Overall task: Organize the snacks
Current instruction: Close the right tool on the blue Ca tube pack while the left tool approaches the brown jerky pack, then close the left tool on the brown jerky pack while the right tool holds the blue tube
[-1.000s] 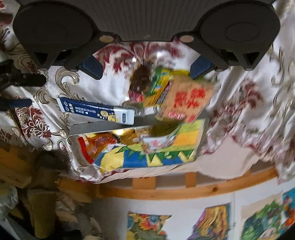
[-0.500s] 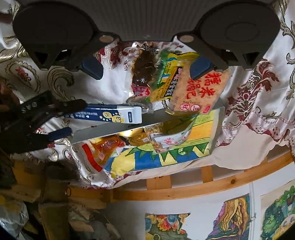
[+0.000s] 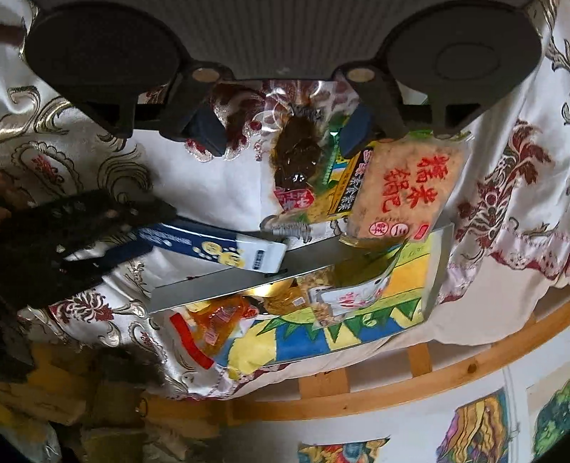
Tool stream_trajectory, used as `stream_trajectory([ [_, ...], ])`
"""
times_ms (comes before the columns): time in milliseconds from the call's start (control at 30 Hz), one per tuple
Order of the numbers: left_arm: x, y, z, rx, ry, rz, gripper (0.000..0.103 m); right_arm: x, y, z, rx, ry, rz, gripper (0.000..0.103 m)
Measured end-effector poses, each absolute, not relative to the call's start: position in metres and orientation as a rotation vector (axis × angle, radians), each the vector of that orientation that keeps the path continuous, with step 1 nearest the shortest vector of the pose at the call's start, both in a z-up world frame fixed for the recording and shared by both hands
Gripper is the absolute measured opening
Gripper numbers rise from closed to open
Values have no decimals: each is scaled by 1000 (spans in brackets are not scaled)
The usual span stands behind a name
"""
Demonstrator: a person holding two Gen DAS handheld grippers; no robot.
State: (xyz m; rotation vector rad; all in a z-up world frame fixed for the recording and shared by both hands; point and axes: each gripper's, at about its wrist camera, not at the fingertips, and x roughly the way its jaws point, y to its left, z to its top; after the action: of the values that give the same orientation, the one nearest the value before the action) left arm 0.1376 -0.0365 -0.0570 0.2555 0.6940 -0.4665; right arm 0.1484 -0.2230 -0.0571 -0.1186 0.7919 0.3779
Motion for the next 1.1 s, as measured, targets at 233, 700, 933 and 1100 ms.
stream_trajectory([
  [233, 144, -26, -49, 139, 767, -444, 62, 115, -225, -50, -46, 851, 355, 48],
  [700, 141, -29, -47, 42, 797, -426, 78, 76, -209, -50, -38, 821, 279, 51],
  [933, 146, -36, -58, 105, 776, -414, 59, 81, -207, -56, -64, 788, 265, 47],
  [1100, 142, -33, -55, 75, 810, -447, 52, 81, -207, -54, -48, 788, 250, 43],
])
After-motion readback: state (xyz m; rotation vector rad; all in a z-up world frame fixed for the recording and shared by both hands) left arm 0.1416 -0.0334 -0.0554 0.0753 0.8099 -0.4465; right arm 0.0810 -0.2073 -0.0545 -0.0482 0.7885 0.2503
